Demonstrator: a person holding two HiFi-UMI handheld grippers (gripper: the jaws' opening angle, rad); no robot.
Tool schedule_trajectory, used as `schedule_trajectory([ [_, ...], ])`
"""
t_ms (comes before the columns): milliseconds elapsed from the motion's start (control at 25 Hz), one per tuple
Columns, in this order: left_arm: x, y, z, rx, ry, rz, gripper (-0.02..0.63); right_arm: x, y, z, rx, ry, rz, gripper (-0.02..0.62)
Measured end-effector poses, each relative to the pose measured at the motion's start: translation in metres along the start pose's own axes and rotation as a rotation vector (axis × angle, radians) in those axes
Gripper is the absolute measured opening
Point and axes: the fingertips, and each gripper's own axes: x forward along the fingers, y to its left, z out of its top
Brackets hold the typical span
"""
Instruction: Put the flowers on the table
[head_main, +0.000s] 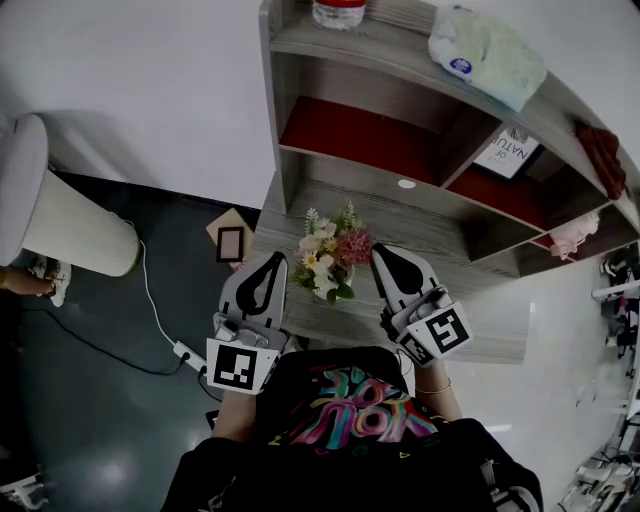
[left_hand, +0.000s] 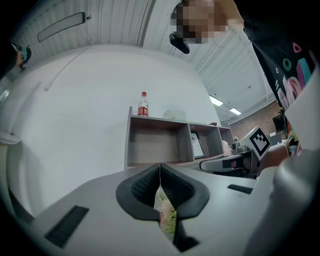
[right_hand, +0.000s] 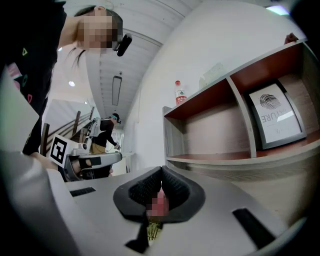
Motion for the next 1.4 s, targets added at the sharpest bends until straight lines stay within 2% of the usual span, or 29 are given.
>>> schedule_trajectory([
  [400,0.009,0.011,-0.001,0.013,0.013,-0.006,0.026,0.01,-0.015,-0.004,0.037,0.019,-0.056,0.015],
  [800,0.009,0.009,-0.005,0.019,0.019,-0.018,0.026,0.01,-0.007,-0.003,-0.012,0.023,-0.045,0.017],
  [1400,-0.003,0.003,-0.008,0.022,0.022,-0.038,0.026,0.008,0.011,-0.011,-0.017,0.035,-0.011,0.015],
])
